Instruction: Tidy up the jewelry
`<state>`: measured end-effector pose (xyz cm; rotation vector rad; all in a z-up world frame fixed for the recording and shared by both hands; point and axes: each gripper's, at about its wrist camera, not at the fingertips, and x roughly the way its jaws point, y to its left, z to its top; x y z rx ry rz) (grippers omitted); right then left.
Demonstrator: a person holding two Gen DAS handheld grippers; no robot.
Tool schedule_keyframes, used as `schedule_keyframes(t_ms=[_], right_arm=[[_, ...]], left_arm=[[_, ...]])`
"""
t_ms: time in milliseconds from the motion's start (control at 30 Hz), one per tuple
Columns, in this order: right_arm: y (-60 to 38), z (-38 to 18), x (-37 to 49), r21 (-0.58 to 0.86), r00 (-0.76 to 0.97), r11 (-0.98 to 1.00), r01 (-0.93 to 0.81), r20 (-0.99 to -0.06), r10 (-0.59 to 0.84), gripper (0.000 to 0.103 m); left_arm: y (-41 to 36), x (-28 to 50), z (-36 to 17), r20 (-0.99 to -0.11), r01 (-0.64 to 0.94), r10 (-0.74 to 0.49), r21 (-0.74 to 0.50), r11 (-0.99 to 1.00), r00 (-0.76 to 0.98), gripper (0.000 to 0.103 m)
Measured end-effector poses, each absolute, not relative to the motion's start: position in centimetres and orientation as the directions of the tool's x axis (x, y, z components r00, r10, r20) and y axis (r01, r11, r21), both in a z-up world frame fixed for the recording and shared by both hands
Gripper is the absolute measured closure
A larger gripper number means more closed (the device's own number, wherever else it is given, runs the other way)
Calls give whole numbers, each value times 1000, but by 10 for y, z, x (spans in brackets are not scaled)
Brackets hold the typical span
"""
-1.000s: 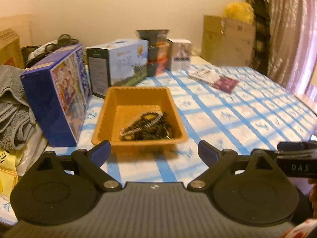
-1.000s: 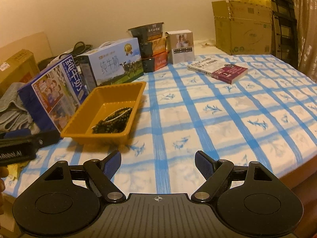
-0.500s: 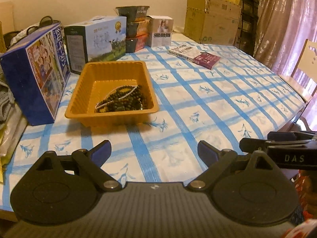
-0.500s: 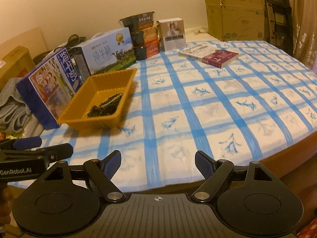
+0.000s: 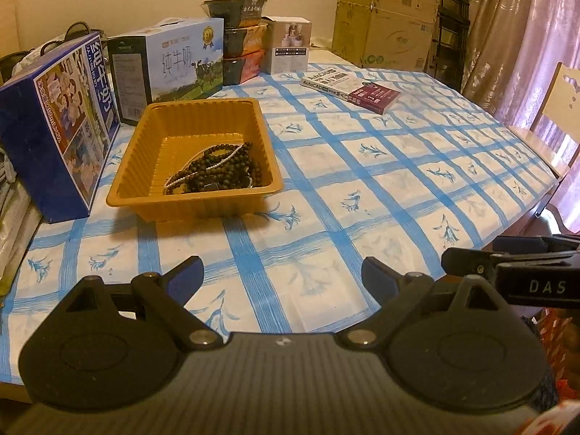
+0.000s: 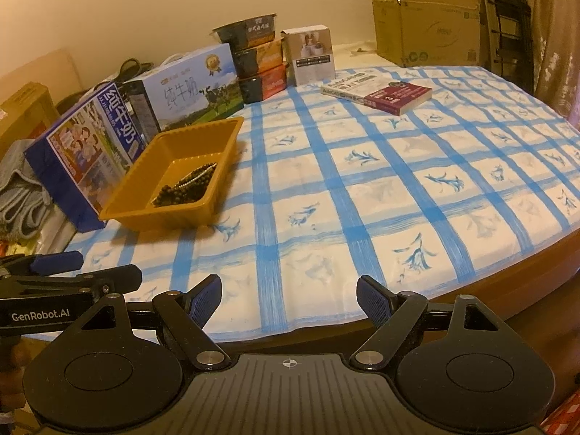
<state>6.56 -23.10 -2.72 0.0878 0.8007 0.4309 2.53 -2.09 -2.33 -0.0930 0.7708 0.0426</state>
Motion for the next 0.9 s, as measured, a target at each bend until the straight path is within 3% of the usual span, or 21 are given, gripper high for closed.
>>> schedule_keyframes(t_ms=[900], right_arm=[[-230, -28, 65, 234, 616, 909, -346, -674, 408, 22]], left_arm=[[-23, 24, -21, -691, -66, -5, -77, 995, 723, 10]])
